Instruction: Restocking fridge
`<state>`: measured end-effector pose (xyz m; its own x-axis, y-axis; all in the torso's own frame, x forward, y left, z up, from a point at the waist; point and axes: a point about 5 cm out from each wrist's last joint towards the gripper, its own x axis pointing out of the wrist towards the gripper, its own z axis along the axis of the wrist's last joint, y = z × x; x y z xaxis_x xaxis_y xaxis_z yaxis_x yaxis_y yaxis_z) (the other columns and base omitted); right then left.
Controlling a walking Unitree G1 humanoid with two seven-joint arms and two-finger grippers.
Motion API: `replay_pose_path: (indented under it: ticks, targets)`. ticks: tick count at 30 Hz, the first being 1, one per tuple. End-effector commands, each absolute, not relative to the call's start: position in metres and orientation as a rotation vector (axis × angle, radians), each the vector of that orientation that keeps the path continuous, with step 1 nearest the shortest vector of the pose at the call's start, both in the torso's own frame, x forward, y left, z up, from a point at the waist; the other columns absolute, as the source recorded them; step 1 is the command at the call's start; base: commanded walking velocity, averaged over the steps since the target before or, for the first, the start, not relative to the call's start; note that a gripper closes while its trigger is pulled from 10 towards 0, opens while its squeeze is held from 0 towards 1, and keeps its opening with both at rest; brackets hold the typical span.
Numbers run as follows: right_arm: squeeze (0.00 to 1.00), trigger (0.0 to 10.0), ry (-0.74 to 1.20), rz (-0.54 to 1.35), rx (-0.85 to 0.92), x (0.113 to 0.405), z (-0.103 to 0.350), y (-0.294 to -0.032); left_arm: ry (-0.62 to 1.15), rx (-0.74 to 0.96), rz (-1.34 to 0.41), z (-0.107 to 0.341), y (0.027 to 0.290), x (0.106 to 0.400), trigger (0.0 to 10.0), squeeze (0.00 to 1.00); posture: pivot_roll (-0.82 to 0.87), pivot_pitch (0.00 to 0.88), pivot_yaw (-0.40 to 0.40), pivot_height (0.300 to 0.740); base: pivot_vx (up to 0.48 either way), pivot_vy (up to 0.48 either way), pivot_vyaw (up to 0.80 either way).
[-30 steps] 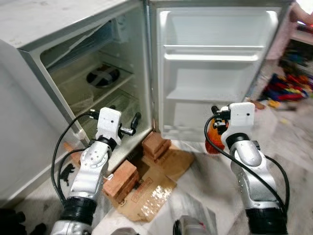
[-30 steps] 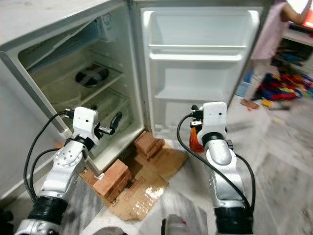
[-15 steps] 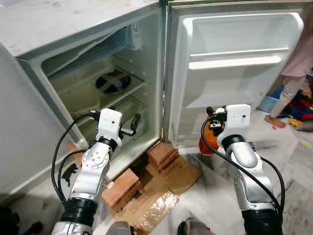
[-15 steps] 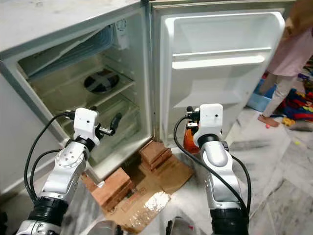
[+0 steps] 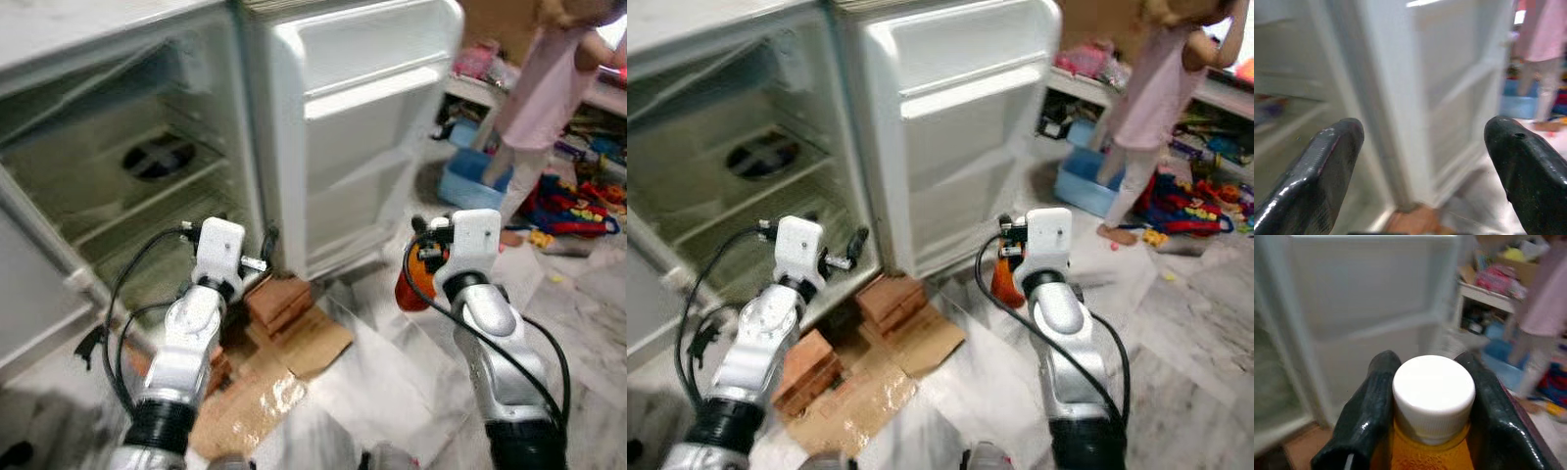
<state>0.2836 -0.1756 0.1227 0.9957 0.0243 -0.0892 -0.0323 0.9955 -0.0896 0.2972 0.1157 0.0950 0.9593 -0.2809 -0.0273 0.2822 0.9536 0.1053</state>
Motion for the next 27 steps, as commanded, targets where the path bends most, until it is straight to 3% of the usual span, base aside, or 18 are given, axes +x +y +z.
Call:
replay_pose_path:
  ticks: [1,20,27]
  targets:
    - [0.0,10.0,0.042,0.03,-0.08,0.286,0.132,-0.174,0.003,0.122,-0.282,0.098,0.118,0.299,10.0,0.0,-0.04,0.033,0.017,0.74,0.0,-0.48,0.0]
    - [0.0,10.0,0.004,0.097,-0.041,0.29,0.138,-0.166,0.02,0.187,-0.087,0.098,0.143,0.305,10.0,0.0,-0.03,0.028,0.013,0.74,0.0,-0.468,0.0]
    - [0.0,10.0,-0.029,0.133,-0.036,0.29,0.142,-0.159,-0.003,0.157,0.021,0.102,0.161,0.301,10.0,0.0,-0.02,0.018,0.019,0.74,0.0,-0.035,0.0]
